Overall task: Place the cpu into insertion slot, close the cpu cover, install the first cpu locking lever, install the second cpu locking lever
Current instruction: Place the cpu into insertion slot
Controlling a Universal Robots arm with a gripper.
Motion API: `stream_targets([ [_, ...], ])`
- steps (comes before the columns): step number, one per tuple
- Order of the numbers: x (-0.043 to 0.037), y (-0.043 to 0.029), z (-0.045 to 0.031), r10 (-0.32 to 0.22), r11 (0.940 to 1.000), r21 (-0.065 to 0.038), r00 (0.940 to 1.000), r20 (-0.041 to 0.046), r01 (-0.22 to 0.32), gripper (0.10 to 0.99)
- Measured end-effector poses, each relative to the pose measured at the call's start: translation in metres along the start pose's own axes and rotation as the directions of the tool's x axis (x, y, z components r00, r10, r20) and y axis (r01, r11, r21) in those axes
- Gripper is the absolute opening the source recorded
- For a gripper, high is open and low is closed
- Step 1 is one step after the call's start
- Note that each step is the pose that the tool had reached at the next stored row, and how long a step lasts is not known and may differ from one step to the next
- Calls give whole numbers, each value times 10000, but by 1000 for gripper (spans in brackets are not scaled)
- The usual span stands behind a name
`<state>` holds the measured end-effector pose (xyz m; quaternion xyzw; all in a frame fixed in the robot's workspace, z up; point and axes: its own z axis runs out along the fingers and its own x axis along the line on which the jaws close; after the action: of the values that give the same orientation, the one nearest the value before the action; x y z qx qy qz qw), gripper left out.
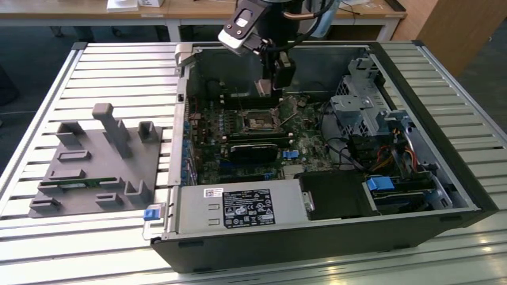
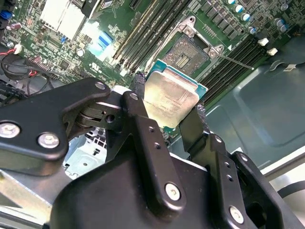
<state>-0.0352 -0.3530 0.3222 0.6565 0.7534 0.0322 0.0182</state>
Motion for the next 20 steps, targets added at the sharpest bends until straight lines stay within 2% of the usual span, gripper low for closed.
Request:
stream_targets([
  [9,-1,-7,81,494,9988,-1,9988,48,-494,541],
  [20,0,-9,106,536,9986,-1,9986,50,-536,541],
])
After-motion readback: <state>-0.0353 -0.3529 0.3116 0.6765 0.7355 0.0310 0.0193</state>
